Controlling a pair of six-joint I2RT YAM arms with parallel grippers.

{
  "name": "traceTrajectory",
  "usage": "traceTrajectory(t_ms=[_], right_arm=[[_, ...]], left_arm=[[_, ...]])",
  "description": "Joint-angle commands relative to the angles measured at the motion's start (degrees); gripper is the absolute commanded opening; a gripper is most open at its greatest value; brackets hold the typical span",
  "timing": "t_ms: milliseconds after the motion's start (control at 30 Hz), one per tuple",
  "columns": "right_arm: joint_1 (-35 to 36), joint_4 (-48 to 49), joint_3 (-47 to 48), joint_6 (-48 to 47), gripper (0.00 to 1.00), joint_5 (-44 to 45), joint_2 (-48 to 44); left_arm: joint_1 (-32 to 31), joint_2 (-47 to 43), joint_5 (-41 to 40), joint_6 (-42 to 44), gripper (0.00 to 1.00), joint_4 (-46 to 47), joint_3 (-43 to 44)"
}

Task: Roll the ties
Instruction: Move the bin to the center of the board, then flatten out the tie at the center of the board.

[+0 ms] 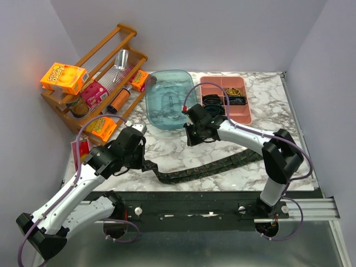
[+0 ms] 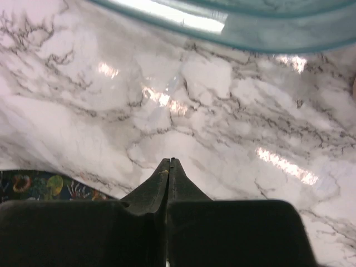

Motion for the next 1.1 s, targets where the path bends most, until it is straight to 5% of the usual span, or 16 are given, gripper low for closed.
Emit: traceTrajectory(t_ms=[0,700,1067], right_arm=[[2.91,-2.87,-5.29,-3.42,0.02,-5.47,-5.2],[10.75,-6.91,-9.34,-5.36,0.01,-8.12,0.77],[10.13,-12.19,-8.55,0.87,0.01,4.98,6.14]], left_arm=[[-0.13,0.42,-3.68,-0.64,0.0,-2.08,1.36],[0.05,9.03,-5.44,-0.38,0.0,2.05,3.74],[0.58,12.28,-5.53,3.13,0.0,2.49,7.34]])
